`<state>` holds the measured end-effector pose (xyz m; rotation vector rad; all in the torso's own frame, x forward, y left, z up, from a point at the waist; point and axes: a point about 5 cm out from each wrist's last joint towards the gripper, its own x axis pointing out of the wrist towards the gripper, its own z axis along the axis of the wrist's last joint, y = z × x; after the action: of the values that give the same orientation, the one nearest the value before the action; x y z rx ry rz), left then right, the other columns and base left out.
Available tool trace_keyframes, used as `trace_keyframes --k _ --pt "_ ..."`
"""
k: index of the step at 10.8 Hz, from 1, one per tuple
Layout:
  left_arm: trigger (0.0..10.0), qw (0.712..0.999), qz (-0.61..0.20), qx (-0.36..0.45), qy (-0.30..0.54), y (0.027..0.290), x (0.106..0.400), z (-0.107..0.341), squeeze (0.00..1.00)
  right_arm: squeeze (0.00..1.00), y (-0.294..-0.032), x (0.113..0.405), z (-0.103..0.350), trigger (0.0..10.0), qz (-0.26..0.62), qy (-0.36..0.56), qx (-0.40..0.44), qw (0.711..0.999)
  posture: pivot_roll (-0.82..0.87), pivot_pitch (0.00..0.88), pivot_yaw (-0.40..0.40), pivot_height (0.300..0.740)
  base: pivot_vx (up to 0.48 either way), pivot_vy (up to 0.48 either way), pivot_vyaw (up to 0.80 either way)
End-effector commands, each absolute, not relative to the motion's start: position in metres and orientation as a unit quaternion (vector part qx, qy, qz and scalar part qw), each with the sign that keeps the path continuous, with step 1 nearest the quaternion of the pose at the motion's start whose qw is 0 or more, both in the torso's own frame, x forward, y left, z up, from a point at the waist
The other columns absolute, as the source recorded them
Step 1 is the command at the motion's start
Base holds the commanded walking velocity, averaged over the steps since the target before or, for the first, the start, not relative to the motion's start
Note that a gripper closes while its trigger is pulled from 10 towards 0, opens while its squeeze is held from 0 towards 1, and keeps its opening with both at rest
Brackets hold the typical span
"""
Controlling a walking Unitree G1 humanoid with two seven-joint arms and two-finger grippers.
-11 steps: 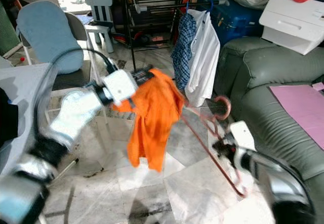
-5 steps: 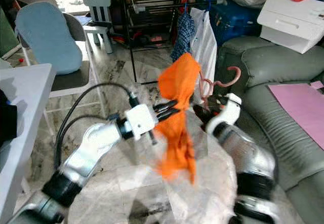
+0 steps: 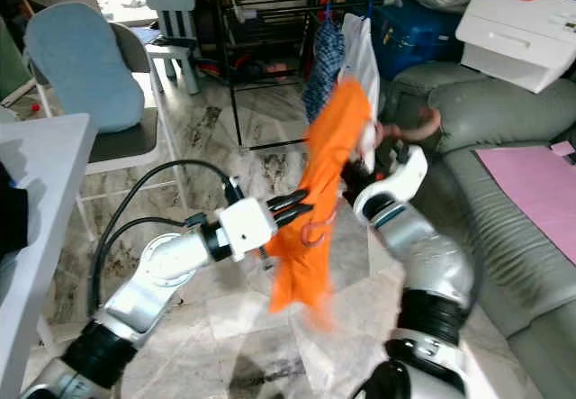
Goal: Hang hanger
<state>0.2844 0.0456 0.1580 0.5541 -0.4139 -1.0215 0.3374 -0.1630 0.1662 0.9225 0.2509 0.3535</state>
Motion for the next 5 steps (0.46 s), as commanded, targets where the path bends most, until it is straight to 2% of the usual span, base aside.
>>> trace_keyframes --k 1,2,3,4,5 --pt "10.0 0.811 -0.472 0.285 -0.194 0.047 0.287 0.157 0.00 0.00 -0.152 0.331 0.189 10.0 0.252 0.097 0.425 0.864 -0.15 0.000 -0.011 0.740 0.000 0.000 0.00" --pt "10.0 0.811 -0.463 0.303 -0.190 0.053 0.292 0.154 0.00 0.00 -0.154 0.326 0.194 10.0 0.278 0.087 0.390 0.874 -0.16 0.000 -0.009 0.740 0.000 0.000 0.00" --pt "10.0 0.817 -0.449 0.311 -0.184 0.057 0.296 0.153 0.00 0.00 -0.162 0.328 0.195 10.0 0.262 0.086 0.391 0.878 -0.16 0.000 -0.007 0.740 0.000 0.000 0.00" --pt "10.0 0.817 -0.447 0.312 -0.188 0.059 0.297 0.154 0.00 0.00 -0.170 0.332 0.198 10.0 0.232 0.060 0.379 0.894 -0.16 0.000 -0.006 0.740 0.000 0.000 0.00" --pt "10.0 0.818 -0.441 0.311 -0.197 0.057 0.297 0.156 0.00 0.00 -0.186 0.340 0.195 10.0 0.141 0.041 0.430 0.891 -0.16 0.000 -0.008 0.740 0.000 0.000 0.00"
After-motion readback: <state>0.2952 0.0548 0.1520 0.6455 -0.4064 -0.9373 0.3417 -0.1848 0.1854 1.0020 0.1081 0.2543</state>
